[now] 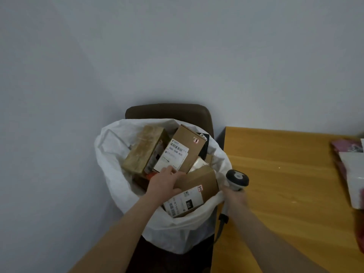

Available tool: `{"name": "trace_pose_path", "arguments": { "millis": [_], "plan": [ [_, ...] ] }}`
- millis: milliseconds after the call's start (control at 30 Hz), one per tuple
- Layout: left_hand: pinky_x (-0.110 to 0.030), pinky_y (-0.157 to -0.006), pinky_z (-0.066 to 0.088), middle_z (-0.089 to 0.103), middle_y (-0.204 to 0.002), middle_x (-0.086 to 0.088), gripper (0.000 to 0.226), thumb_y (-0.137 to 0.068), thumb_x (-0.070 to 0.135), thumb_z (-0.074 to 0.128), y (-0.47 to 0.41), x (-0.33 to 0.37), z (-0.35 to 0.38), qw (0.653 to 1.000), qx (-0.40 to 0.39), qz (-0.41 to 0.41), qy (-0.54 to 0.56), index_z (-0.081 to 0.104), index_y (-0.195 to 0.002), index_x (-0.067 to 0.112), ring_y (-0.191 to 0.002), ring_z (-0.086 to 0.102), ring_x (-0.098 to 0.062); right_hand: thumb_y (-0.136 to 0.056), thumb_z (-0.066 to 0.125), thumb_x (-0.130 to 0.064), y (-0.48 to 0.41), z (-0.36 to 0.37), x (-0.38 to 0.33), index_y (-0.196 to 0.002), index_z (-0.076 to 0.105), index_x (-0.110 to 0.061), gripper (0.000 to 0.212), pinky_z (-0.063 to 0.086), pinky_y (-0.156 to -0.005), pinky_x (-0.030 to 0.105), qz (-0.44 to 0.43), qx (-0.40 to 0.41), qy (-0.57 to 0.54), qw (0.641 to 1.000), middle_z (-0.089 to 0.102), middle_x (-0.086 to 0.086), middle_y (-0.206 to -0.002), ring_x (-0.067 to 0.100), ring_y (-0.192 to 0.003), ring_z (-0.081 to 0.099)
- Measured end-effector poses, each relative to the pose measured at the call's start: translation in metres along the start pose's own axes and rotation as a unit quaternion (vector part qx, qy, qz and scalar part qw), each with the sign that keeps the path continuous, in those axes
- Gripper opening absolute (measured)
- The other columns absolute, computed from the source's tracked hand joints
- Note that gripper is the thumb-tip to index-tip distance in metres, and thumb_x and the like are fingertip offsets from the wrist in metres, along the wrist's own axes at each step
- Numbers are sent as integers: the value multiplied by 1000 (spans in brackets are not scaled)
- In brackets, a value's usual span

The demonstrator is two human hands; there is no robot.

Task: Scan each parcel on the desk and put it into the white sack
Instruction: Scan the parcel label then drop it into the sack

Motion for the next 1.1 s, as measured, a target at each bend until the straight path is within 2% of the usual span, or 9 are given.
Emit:
{"name": "trace_pose_path", "arguments": {
  "millis": [67, 200, 400, 533, 633, 800, 900, 1000, 1100],
  "plan": [
    [-29, -84, 47, 44, -123, 2, 54, -87, 47, 57, -6, 5, 7, 1000, 1, 17, 3, 39, -137, 42, -111, 45, -14, -88, 63, -1, -4, 6, 0, -124, 54, 8, 38, 47, -63, 27, -2, 12, 9, 1000, 57, 14, -99, 19, -72, 56],
    [-28, -86, 46, 47, -118, 4, 55, -86, 45, 60, -12, -14, 13, 999, -6, 1, 50, 40, -137, 44, -105, 49, -11, -88, 56, 1, 4, 17, -13, -114, 57, 4, 26, 50, -84, 43, 23, 73, 41, 996, 58, 20, -97, 36, -98, 60],
    [-37, -95, 46, 56, -118, 3, 59, -80, 35, 69, -13, -49, -11, 986, -40, -48, 155, 45, -135, 37, -109, 56, -16, -85, 63, 1, 49, 36, -75, -107, 53, -6, 25, 44, -79, 35, -79, 18, -33, 996, 58, 9, -96, 24, -90, 54],
    [-35, -96, 46, 60, -120, 3, 57, -82, 34, 69, -9, -67, -33, 986, -64, -68, 141, 48, -134, 30, -110, 56, -16, -81, 66, -1, 76, 57, -100, -106, 56, -9, 28, 44, -71, 31, -165, -26, -43, 985, 60, 6, -92, 19, -80, 54],
    [-32, -97, 45, 60, -127, 8, 53, -84, 38, 66, 1, -85, -38, 979, -77, -101, 158, 51, -134, 32, -112, 56, -12, -81, 69, -6, 73, 63, -98, -112, 56, -6, 33, 45, -82, 35, -160, -23, -20, 987, 61, 9, -102, 26, -94, 56],
    [-30, -84, 53, 64, -103, 0, 31, -95, 37, 52, 12, -142, -71, 942, 111, -249, 197, 60, -119, 20, -91, 61, -16, -82, 75, -27, 65, 59, -98, -115, 59, -3, 44, 48, -95, 47, -144, 21, 27, 989, 64, 15, -110, 36, -107, 59],
    [-37, -88, 51, 58, -118, -10, 43, -95, 40, 51, 15, -174, -79, 912, 168, -293, 232, 52, -129, 14, -105, 57, -24, -80, 76, -29, 61, 63, -98, -103, 56, -4, 40, 48, -92, 46, -126, 42, 41, 990, 60, 13, -99, 35, -102, 59],
    [-45, -103, 38, 37, -141, -19, 61, -92, 44, 53, 8, -198, -77, 922, 147, -315, 172, 34, -142, 14, -128, 38, -35, -82, 75, -25, 58, 74, -96, -86, 51, -5, 32, 50, -88, 42, -92, 57, 67, 992, 57, 10, -84, 31, -90, 58],
    [-47, -107, 31, 25, -148, -21, 76, -90, 48, 55, -4, -226, -75, 915, 147, -337, 165, 16, -149, 20, -134, 29, -38, -84, 71, -17, 51, 83, -91, -81, 52, -6, 23, 52, -92, 46, -69, 79, 99, 989, 55, 13, -81, 33, -92, 60]
  ]
}}
Point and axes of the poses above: each hand's wrist, its own y-axis away from the middle knuckle, its own z-axis out of the palm, x = y × z, the point moved 4 cm from there along -y, towards the middle knuckle
